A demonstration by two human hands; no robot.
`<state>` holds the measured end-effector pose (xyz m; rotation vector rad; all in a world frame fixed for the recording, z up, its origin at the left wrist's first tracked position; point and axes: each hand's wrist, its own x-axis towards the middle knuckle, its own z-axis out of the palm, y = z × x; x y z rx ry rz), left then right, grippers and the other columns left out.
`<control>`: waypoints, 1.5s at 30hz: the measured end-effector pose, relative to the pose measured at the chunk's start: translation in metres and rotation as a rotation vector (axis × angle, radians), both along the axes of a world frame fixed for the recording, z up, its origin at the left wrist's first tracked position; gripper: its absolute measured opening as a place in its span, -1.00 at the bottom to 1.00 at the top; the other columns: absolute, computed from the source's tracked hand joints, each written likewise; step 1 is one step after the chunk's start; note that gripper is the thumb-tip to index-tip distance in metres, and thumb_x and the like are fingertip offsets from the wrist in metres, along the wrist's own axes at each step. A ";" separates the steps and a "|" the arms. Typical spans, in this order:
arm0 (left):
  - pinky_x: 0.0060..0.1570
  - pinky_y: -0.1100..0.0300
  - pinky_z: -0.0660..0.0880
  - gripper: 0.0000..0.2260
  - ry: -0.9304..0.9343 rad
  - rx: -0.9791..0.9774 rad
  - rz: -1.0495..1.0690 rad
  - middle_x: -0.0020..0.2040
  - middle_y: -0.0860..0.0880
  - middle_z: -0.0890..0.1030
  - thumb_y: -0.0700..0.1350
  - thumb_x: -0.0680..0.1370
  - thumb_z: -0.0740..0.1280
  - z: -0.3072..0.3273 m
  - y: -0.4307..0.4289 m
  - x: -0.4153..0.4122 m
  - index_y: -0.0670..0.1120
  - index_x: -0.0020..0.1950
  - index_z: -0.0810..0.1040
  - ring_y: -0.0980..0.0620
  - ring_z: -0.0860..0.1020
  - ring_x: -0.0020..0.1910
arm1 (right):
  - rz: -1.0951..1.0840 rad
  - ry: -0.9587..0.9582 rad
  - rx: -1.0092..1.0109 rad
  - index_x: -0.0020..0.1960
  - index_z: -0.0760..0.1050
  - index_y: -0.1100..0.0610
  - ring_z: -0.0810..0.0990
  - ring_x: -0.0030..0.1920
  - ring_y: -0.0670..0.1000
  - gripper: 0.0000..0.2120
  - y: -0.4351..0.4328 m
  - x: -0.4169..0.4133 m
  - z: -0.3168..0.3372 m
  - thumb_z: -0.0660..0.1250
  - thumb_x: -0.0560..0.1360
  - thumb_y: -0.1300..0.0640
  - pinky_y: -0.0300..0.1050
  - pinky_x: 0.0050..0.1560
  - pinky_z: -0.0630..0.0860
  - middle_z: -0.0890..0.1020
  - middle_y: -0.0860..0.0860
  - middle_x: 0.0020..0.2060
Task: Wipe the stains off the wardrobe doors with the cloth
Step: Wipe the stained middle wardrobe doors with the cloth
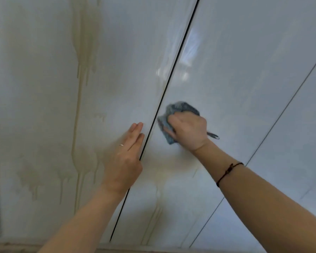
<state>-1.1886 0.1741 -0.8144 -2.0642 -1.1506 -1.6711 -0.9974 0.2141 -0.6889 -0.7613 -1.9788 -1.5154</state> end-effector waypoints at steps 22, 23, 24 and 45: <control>0.41 -0.01 0.40 -0.46 0.111 0.066 0.069 0.52 -0.13 0.36 -0.52 0.47 0.05 -0.014 0.019 -0.005 -0.32 0.42 0.46 -0.08 0.28 0.54 | -0.227 0.571 -0.281 -0.32 0.42 0.06 0.48 -0.44 0.03 -0.71 -0.037 0.066 -0.168 0.27 0.53 -0.05 -0.21 -0.46 0.21 0.49 -0.04 -0.45; 0.41 -0.01 0.40 -0.46 0.102 0.070 0.073 0.52 -0.14 0.36 -0.53 0.46 0.06 -0.013 0.019 -0.003 -0.33 0.41 0.46 -0.10 0.28 0.54 | -0.251 0.881 -0.272 -0.30 0.37 0.05 0.48 -0.43 0.03 -0.66 -0.039 0.069 -0.157 0.21 0.58 -0.10 -0.21 -0.46 0.24 0.48 -0.04 -0.44; 0.41 -0.01 0.40 -0.46 0.097 0.065 0.079 0.52 -0.15 0.36 -0.54 0.45 0.07 -0.015 0.019 -0.001 -0.34 0.41 0.45 -0.10 0.27 0.54 | -0.247 1.175 -0.236 -0.28 0.32 0.05 0.47 -0.42 0.03 -0.62 -0.039 0.070 -0.147 0.17 0.62 -0.15 -0.19 -0.45 0.26 0.46 -0.05 -0.44; 0.37 -0.16 0.41 -0.38 0.064 0.089 0.110 0.53 -0.22 0.31 -0.56 0.39 0.11 -0.024 0.025 0.013 -0.36 0.46 0.37 -0.22 0.22 0.56 | -0.014 1.280 -0.442 0.15 0.44 0.14 0.52 -0.07 -0.02 -0.72 -0.048 0.068 -0.099 0.36 0.57 -0.03 -0.13 -0.09 0.38 0.59 -0.01 -0.01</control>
